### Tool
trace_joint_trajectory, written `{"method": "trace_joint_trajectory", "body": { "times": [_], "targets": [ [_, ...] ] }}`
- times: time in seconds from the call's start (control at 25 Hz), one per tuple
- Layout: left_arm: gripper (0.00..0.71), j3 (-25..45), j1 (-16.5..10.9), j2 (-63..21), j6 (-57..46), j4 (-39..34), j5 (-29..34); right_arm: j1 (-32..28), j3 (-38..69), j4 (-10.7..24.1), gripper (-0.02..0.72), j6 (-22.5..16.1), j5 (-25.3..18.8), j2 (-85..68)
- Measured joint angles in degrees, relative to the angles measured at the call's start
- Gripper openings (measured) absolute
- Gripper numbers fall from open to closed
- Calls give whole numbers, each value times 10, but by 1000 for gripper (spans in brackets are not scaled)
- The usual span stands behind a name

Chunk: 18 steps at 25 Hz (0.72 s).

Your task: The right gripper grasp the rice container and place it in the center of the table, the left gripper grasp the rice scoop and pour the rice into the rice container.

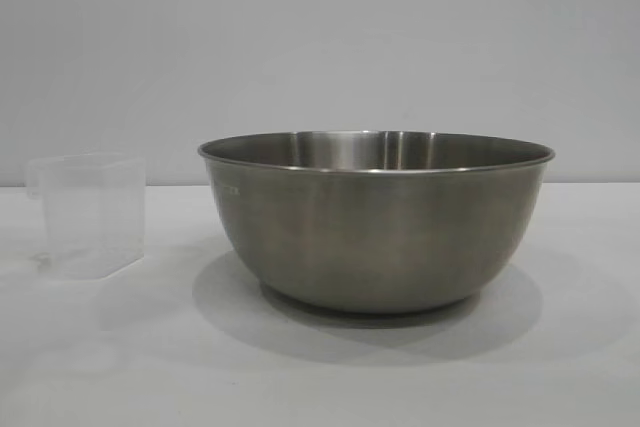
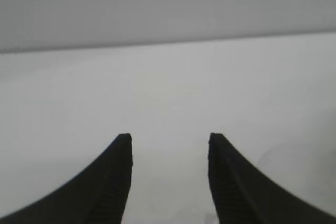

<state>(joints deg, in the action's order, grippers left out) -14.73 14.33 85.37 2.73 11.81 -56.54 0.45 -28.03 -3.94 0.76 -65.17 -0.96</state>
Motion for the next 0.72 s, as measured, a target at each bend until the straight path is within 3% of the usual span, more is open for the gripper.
{"method": "trace_joint_trajectory", "body": {
  "times": [0.16, 0.48, 0.72],
  "targets": [
    [288, 4, 0, -89, 46, 7, 56, 0, 0, 0, 322, 0, 0, 0],
    [288, 4, 0, -186, 70, 11, 174, 0, 0, 0, 322, 0, 0, 0],
    [288, -8, 0, -296, 110, 33, 326, 2, 0, 0, 322, 0, 0, 0]
  ]
}}
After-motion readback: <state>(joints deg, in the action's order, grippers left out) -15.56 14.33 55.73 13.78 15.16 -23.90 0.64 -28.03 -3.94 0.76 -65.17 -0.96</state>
